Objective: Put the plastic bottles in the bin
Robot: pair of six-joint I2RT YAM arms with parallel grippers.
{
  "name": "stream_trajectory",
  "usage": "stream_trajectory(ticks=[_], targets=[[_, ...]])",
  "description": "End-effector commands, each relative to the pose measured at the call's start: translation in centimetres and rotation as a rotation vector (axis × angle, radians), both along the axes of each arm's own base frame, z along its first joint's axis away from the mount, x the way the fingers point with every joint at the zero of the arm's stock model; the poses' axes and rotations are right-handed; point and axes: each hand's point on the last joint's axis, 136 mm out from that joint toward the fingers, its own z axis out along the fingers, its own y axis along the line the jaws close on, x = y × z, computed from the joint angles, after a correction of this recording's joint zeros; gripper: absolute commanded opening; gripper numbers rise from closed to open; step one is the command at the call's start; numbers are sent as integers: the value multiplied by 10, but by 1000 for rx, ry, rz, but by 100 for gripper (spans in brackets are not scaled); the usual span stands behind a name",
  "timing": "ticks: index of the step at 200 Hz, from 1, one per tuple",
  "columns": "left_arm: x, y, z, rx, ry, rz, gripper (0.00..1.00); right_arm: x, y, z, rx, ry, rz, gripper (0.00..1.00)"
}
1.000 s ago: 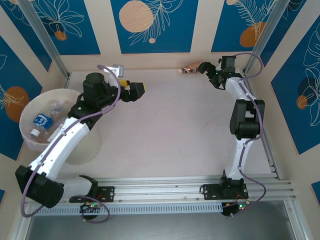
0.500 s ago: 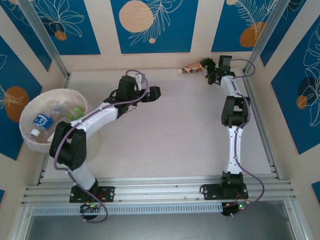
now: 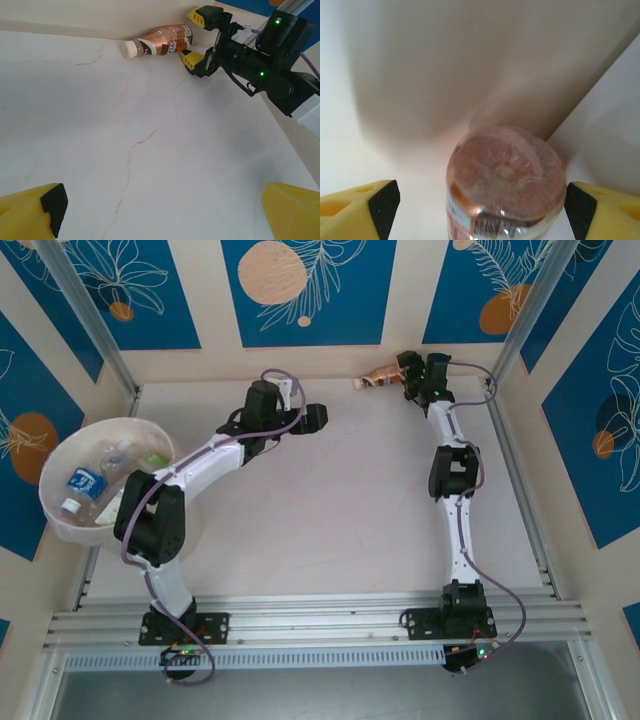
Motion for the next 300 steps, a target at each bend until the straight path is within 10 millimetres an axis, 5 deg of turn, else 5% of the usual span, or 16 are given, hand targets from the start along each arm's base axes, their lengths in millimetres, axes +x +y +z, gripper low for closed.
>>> stream_trajectory(ticks=[1, 99, 154, 212, 258, 300], targets=[[7, -2, -1, 54, -46, -16, 100, -2, 26, -42, 18, 58, -11, 86], [8, 1, -17, 117, -11, -35, 100, -9, 49, -47, -42, 99, 21, 69], [5, 6, -20, 127, -12, -32, 100, -8, 47, 1, -117, -1, 64, 52], [3, 4, -22, 118, 2, -45, 100, -18, 56, 29, -103, -59, 129, 44], [-6, 2, -25, 111, 32, -76, 100, -56, 63, 66, -121, -147, 195, 41], [-21, -2, -15, 42, 16, -116, 100, -126, 77, 96, -229, -186, 297, 39]])
